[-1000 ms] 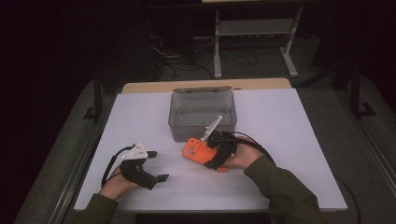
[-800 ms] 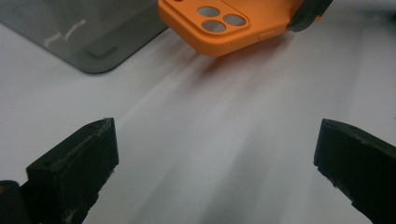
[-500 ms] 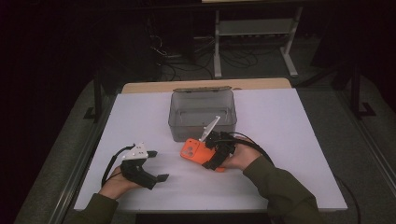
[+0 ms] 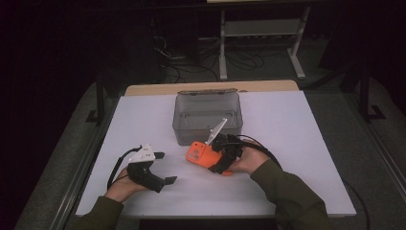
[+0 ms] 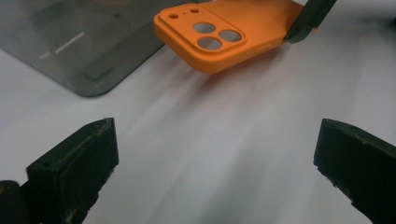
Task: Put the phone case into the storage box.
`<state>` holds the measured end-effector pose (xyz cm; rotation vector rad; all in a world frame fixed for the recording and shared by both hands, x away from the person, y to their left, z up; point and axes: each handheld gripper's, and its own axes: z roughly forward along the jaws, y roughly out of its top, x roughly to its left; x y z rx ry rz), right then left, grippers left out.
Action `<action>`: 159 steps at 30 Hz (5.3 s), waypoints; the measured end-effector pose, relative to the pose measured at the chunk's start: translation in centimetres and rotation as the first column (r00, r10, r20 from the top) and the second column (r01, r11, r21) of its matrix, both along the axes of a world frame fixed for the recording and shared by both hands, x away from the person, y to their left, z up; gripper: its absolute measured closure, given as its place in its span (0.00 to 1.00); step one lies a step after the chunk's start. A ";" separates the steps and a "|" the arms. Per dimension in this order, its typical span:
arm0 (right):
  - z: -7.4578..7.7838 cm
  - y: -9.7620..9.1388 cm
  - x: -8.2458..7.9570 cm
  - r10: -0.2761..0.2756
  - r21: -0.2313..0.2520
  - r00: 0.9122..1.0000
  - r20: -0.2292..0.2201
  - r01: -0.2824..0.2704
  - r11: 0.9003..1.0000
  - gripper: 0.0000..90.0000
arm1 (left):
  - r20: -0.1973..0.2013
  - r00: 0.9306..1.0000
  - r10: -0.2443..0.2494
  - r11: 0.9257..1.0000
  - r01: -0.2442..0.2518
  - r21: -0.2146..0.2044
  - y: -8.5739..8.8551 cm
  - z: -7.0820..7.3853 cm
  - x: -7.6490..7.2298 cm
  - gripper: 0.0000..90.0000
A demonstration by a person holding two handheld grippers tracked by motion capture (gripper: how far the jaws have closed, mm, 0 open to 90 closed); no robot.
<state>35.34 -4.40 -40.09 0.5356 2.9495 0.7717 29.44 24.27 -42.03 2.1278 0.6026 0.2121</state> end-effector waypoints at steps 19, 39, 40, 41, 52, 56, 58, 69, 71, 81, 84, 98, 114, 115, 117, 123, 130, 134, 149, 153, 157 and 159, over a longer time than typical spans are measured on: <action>0.0 -0.1 0.0 0.005 -0.001 1.000 0.000 -0.005 1.000 0.17 | 0.014 1.000 -0.024 0.999 0.025 -0.032 -2.4 1.1 1.4 0.00; 0.1 -0.3 0.0 0.004 -0.001 1.000 0.001 -0.004 1.000 0.17 | 0.071 0.995 -0.071 0.995 0.076 -0.062 -5.4 2.1 2.9 0.00; 0.1 -0.3 0.0 0.004 0.000 1.000 0.001 -0.004 1.000 0.17 | 0.072 0.995 -0.073 0.995 0.078 -0.063 -5.6 2.1 2.9 0.00; 0.1 -0.3 0.0 0.003 0.000 1.000 0.001 -0.003 1.000 0.17 | 0.073 0.995 -0.073 0.995 0.078 -0.067 -5.7 2.1 3.0 0.00; 0.2 -0.4 0.0 0.004 -0.001 1.000 0.004 -0.004 1.000 0.17 | 0.088 0.994 -0.067 0.994 0.074 -0.085 -6.0 1.6 3.1 0.00; 0.1 -0.3 0.0 0.004 -0.004 1.000 0.001 -0.004 1.000 0.17 | 0.105 0.992 -0.074 0.995 0.081 -0.063 -6.0 1.5 3.2 0.00; 0.0 -0.3 0.0 0.005 -0.004 1.000 0.000 -0.005 1.000 0.17 | 0.117 0.990 -0.080 0.995 0.086 -0.049 -6.0 1.5 3.2 0.00; 0.0 -0.3 0.1 0.004 -0.006 1.000 -0.001 -0.004 1.000 0.17 | 0.162 0.982 -0.099 0.995 0.101 -0.009 -6.2 1.3 3.0 0.00; -0.1 -0.3 0.1 0.005 -0.007 1.000 -0.001 -0.005 1.000 0.17 | 0.171 0.980 -0.102 0.995 0.104 -0.002 -6.2 1.3 3.0 0.00; -0.1 -0.3 0.1 0.007 -0.009 1.000 -0.002 -0.007 1.000 0.17 | 0.215 0.969 -0.122 0.992 0.116 0.040 -6.4 1.1 2.7 0.00; -0.1 -0.2 0.1 0.007 -0.009 1.000 -0.002 -0.007 1.000 0.17 | 0.224 0.966 -0.127 0.992 0.119 0.051 -6.4 1.1 2.7 0.00; -0.1 -0.3 0.1 0.008 -0.008 1.000 -0.002 -0.008 1.000 0.17 | 0.277 0.949 -0.152 0.986 0.125 0.112 -6.6 1.0 2.3 0.00; -0.1 -0.3 0.1 0.008 -0.009 1.000 0.000 -0.008 1.000 0.17 | 0.316 0.931 -0.182 0.975 0.129 0.181 -6.9 0.7 2.1 0.00; -0.1 -0.3 0.1 0.008 -0.010 1.000 0.001 -0.008 1.000 0.17 | 0.320 0.930 -0.182 0.975 0.127 0.184 -6.9 0.7 2.0 0.00; -0.1 -0.3 0.1 0.007 -0.009 1.000 0.002 -0.007 1.000 0.17 | 0.327 0.926 -0.188 0.972 0.128 0.196 -7.0 0.7 2.0 0.00; -0.1 -0.3 0.1 0.008 -0.008 1.000 0.002 -0.008 1.000 0.17 | 0.345 0.918 -0.194 0.969 0.125 0.215 -7.0 0.6 1.9 0.00; -0.1 -0.3 0.1 0.007 -0.008 1.000 0.002 -0.007 1.000 0.17 | 0.369 0.906 -0.209 0.961 0.120 0.249 -7.2 0.6 1.8 0.00; -0.1 -0.3 0.1 0.005 -0.007 1.000 0.001 -0.005 1.000 0.17 | 0.383 0.897 -0.220 0.956 0.119 0.270 -7.3 0.5 1.7 0.00; -0.1 -0.3 0.1 0.002 -0.006 1.000 0.002 -0.002 1.000 0.17 | 0.429 0.869 -0.246 0.940 0.107 0.323 -7.6 0.3 1.4 0.00; -0.1 -0.3 0.1 0.003 -0.006 1.000 0.001 -0.003 1.000 0.17 | 0.443 0.860 -0.252 0.936 0.101 0.337 -7.7 0.3 1.3 0.00; -0.1 -0.3 0.1 0.002 -0.006 1.000 0.001 -0.002 1.000 0.17 | 0.462 0.849 -0.258 0.933 0.094 0.348 -7.7 0.3 1.1 0.00; -0.1 -0.3 0.1 0.002 -0.006 1.000 0.002 -0.002 1.000 0.17 | 0.469 0.843 -0.263 0.929 0.091 0.358 -7.8 0.3 1.1 0.00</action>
